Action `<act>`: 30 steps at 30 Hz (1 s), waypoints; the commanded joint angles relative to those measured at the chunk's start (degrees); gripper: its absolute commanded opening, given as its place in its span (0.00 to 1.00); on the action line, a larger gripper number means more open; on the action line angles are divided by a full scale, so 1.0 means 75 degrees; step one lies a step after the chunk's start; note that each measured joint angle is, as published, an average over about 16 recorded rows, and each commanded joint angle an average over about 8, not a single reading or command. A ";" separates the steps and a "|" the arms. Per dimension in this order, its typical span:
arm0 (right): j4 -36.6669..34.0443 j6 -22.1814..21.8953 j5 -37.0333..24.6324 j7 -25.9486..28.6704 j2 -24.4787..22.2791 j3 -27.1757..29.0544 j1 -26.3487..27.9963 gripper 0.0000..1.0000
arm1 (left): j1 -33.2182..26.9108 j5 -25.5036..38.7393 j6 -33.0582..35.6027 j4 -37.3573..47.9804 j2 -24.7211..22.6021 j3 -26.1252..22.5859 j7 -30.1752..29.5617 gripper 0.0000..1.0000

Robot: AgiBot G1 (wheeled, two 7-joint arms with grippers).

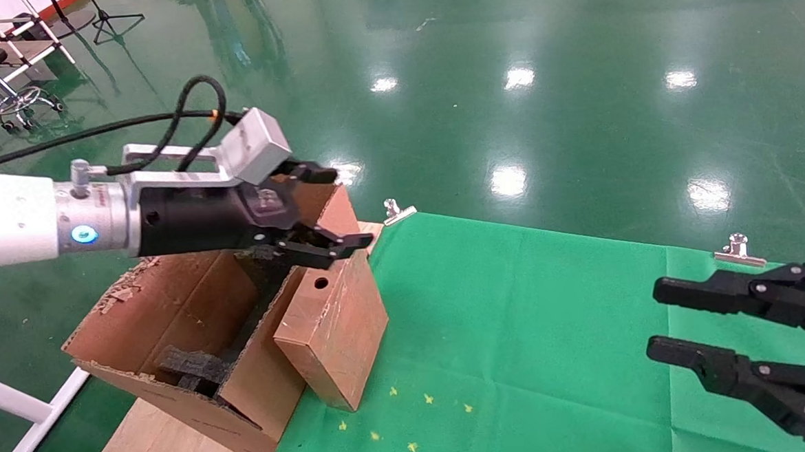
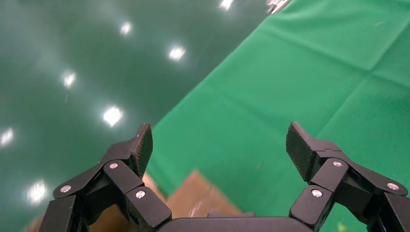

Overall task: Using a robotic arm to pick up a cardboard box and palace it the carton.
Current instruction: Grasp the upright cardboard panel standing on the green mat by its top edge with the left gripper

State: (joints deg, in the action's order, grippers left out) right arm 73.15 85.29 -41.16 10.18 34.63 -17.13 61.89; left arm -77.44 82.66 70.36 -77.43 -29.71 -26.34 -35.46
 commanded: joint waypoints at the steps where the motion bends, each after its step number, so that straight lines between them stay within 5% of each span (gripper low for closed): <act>1: 0.0000 0.0000 0.0000 0.0000 0.0000 -0.0001 0.0000 0.00 | -0.0156 0.0303 0.0049 0.0002 0.0088 -0.0098 -0.0460 1.00; 18: 0.0000 -0.0003 0.0005 -0.0003 -0.0003 -0.0007 0.0002 0.00 | -0.1355 0.2535 0.1741 -0.0031 -0.0420 -0.1199 -0.5146 1.00; 30: 0.0000 -0.0005 0.0008 -0.0006 -0.0004 -0.0011 0.0003 0.00 | -0.1449 0.2237 0.1698 -0.0038 -0.0712 -0.1114 -0.5918 1.00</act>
State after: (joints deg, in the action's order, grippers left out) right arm 73.14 85.26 -41.11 10.14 34.60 -17.21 61.90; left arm -88.26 100.13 83.41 -77.73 -35.15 -35.10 -79.72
